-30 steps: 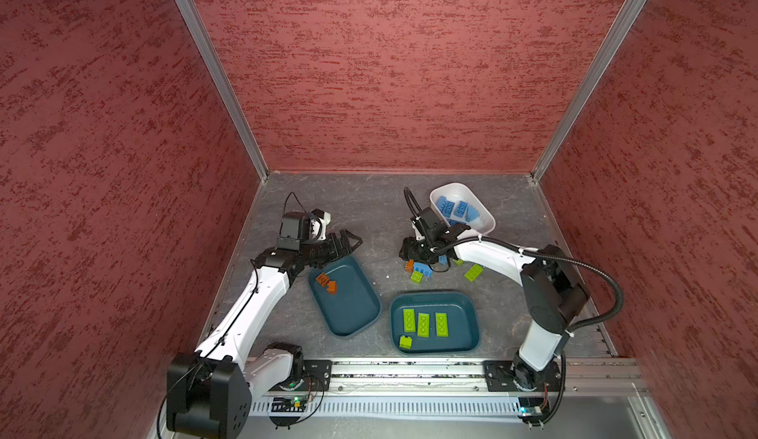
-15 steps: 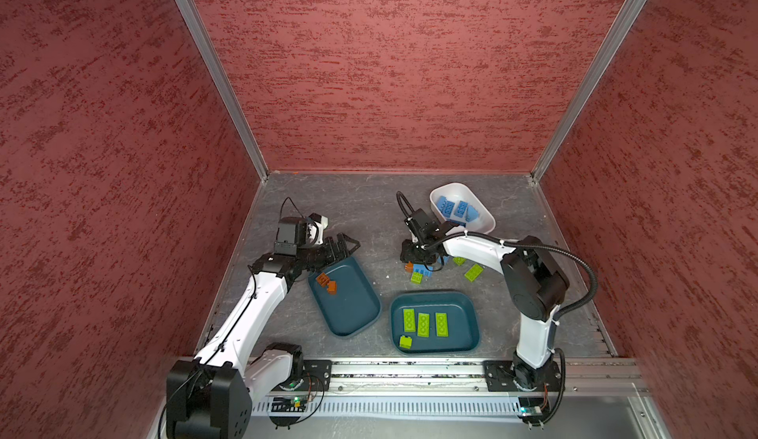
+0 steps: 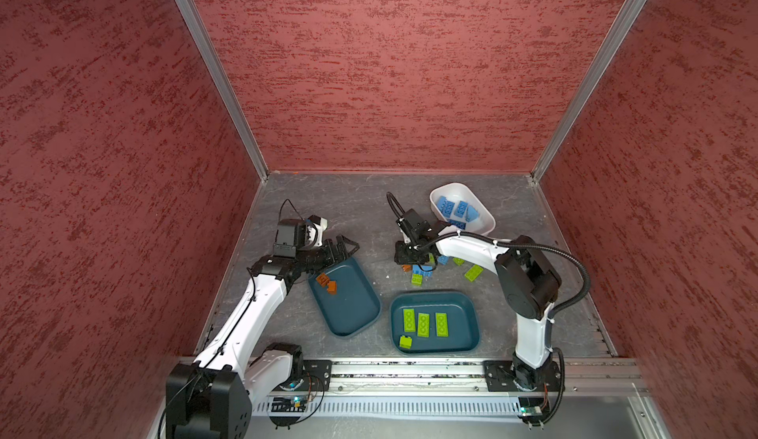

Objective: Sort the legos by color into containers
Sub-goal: 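Lower the right gripper onto an orange brick in the pile and grasp it, then carry the orange brick with the right gripper into the orange-brick tray and release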

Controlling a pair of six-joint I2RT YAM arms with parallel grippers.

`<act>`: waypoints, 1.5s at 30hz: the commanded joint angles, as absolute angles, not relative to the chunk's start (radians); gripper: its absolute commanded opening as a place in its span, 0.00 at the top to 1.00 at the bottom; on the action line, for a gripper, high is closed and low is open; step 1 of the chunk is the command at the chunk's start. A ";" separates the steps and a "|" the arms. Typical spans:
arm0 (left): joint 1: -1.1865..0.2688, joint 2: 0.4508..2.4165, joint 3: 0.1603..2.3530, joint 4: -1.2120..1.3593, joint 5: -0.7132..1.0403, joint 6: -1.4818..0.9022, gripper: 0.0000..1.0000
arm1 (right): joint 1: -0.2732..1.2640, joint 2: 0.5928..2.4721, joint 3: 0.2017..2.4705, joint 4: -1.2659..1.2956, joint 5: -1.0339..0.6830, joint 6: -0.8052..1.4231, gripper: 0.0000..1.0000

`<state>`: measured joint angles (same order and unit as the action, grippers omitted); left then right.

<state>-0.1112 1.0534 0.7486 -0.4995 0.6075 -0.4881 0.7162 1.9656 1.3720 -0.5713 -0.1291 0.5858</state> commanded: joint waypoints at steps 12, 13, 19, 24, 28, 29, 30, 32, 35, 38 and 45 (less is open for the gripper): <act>-0.100 1.035 0.724 -0.502 0.622 -0.464 0.01 | 0.757 2.017 1.433 -0.704 0.013 0.510 0.66; -0.101 1.034 0.727 -0.505 0.620 -0.462 0.01 | 0.756 2.016 1.437 -0.706 0.017 0.509 0.70; -0.073 1.020 0.752 -0.553 0.618 -0.433 0.01 | 0.759 1.979 1.460 -0.691 -0.015 0.500 0.78; 0.002 1.010 0.758 -0.606 0.606 -0.401 0.01 | 0.794 1.886 1.439 -0.524 -0.187 0.459 0.80; 0.072 1.008 0.748 -0.609 0.601 -0.396 0.01 | 0.849 1.854 1.437 -0.410 -0.282 0.442 0.80; 0.091 1.007 0.744 -0.605 0.603 -0.398 0.01 | 0.862 1.852 1.437 -0.381 -0.304 0.441 0.81; 0.111 1.008 0.740 -0.597 0.611 -0.399 0.01 | 0.878 1.848 1.435 -0.347 -0.321 0.441 0.81; 0.150 1.009 0.735 -0.589 0.615 -0.402 0.00 | 0.909 1.848 1.434 -0.289 -0.342 0.447 0.81; 0.203 1.012 0.729 -0.580 0.631 -0.419 0.01 | 0.937 1.880 1.439 -0.227 -0.376 0.469 0.80; 0.228 1.004 0.717 -0.571 0.637 -0.438 0.00 | 0.958 1.928 1.447 -0.173 -0.381 0.471 0.80; 0.248 1.009 0.699 -0.546 0.665 -0.462 0.01 | 0.986 2.063 1.537 -0.130 -0.363 0.457 0.79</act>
<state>0.2405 1.0199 0.7048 -0.5713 0.6346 -0.4545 0.9760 2.0243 1.4845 -0.1825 -0.3626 0.4660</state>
